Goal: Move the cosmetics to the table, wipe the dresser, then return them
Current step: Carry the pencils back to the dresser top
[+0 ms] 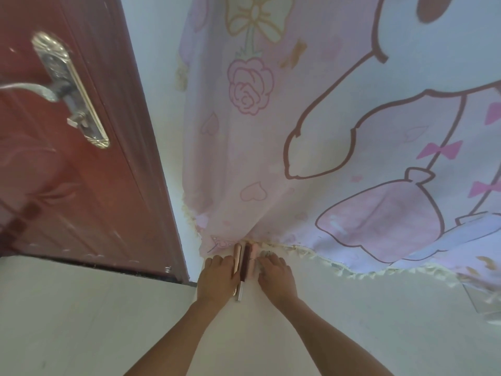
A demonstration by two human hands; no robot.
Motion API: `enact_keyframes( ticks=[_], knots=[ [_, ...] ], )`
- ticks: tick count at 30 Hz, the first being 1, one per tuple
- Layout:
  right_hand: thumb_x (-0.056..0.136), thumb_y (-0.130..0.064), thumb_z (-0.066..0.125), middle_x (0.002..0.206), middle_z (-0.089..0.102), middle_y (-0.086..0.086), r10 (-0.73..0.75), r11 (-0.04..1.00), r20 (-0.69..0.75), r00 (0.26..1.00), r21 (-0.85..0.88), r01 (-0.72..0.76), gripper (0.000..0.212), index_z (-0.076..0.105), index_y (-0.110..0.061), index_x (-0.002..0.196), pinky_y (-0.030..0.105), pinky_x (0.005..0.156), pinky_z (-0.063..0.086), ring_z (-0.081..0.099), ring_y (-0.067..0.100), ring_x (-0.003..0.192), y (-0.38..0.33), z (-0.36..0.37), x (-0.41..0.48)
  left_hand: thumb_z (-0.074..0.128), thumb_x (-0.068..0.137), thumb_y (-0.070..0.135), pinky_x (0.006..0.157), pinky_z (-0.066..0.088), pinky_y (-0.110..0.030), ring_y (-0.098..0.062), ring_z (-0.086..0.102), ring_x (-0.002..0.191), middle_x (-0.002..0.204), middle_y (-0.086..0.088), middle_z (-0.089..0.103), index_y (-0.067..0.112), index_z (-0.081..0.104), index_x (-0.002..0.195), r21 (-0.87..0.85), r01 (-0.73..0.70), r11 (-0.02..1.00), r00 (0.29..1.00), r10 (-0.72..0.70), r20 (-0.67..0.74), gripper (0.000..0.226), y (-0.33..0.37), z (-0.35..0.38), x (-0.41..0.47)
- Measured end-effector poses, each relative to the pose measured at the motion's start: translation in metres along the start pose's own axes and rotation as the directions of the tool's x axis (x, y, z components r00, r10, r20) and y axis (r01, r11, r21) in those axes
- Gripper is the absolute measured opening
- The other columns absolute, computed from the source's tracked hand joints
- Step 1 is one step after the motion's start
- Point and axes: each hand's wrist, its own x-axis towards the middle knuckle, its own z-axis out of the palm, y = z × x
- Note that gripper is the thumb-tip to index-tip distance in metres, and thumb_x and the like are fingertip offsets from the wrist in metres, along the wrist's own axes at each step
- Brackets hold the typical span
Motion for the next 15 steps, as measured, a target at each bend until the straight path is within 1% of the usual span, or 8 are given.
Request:
enact_keyframes(
  ticks=[3,4,7,9,10,12,13,15],
  knots=[
    [0.058,-0.005,0.06,0.083,0.068,0.005,0.035,0.999,-0.185,0.982,0.008,-0.034,0.026,0.071,-0.014,0.08,0.035,0.056,0.052,0.066,0.03,0.072,0.004,-0.005,-0.005,0.058,0.085,0.025,0.074,0.045,-0.038,-0.033,0.054,0.094,0.094,-0.014,0.061,0.004,0.06,0.098,0.004,-0.028,1.0,0.999,0.028,-0.041,0.025,-0.001,-0.004,-0.003],
    [0.055,-0.003,0.067,0.08,0.069,0.007,0.063,0.998,-0.232,0.971,0.027,-0.059,0.024,0.072,-0.014,0.075,0.036,0.054,0.053,0.067,0.031,0.071,0.005,-0.008,-0.007,0.062,0.082,0.025,0.07,0.046,-0.038,-0.032,0.056,0.09,0.09,-0.012,0.062,0.005,0.061,0.095,0.033,-0.039,0.999,0.998,0.041,-0.047,0.024,-0.002,-0.005,-0.004],
    [0.046,0.002,0.084,0.086,0.07,0.014,0.112,0.994,-0.287,0.951,0.048,-0.103,0.035,0.073,-0.012,0.076,0.042,0.06,0.054,0.067,0.035,0.078,0.01,-0.017,-0.01,0.077,0.067,0.026,0.055,0.048,-0.034,-0.028,0.062,0.073,0.073,-0.006,0.066,0.009,0.064,0.08,0.061,-0.07,0.996,0.997,0.072,-0.034,0.025,-0.002,-0.013,-0.008],
    [0.055,-0.009,0.079,0.088,0.07,0.012,0.082,0.995,-0.312,0.947,-0.031,-0.096,0.024,0.073,-0.015,0.078,0.042,0.06,0.054,0.068,0.034,0.08,0.014,-0.021,-0.015,0.086,0.05,0.028,0.046,0.049,-0.029,-0.023,0.064,0.063,0.066,-0.001,0.066,0.011,0.066,0.074,0.099,-0.122,0.988,0.987,0.131,-0.095,0.035,-0.003,-0.015,-0.011],
    [0.062,-0.017,0.068,0.089,0.071,0.011,0.061,0.994,-0.318,0.946,-0.07,-0.087,0.016,0.073,-0.017,0.078,0.041,0.06,0.055,0.068,0.033,0.081,0.015,-0.024,-0.017,0.088,0.044,0.029,0.043,0.049,-0.027,-0.021,0.065,0.059,0.065,0.0,0.067,0.013,0.066,0.074,0.115,-0.152,0.982,0.978,0.166,-0.13,0.041,-0.003,-0.017,-0.012],
    [0.065,-0.026,0.054,0.095,0.071,0.009,0.035,0.992,-0.292,0.956,-0.109,-0.07,0.023,0.073,-0.022,0.076,0.041,0.063,0.055,0.068,0.032,0.088,0.016,-0.03,-0.022,0.077,0.057,0.037,0.047,0.052,-0.028,-0.021,0.067,0.068,0.076,-0.001,0.07,0.016,0.06,0.089,0.118,-0.189,0.975,0.961,0.208,-0.18,0.042,-0.005,-0.022,-0.016],
    [0.063,-0.027,0.056,0.099,0.071,0.008,0.017,0.989,-0.29,0.957,-0.136,-0.059,0.022,0.073,-0.025,0.075,0.043,0.067,0.055,0.066,0.031,0.094,0.015,-0.035,-0.024,0.061,0.068,0.042,0.052,0.054,-0.029,-0.022,0.067,0.077,0.085,-0.002,0.071,0.018,0.053,0.098,0.128,-0.194,0.973,0.956,0.217,-0.199,0.04,-0.006,-0.028,-0.019],
    [0.065,-0.029,0.054,0.107,0.069,0.007,-0.064,0.979,-0.306,0.95,-0.205,0.0,0.023,0.073,-0.028,0.078,0.045,0.074,0.054,0.056,0.029,0.108,0.014,-0.041,-0.029,0.038,0.074,0.045,0.06,0.055,-0.032,-0.024,0.062,0.091,0.098,-0.004,0.07,0.019,0.046,0.106,0.136,-0.186,0.973,0.964,0.208,-0.166,0.042,-0.009,-0.036,-0.025]
  ],
)
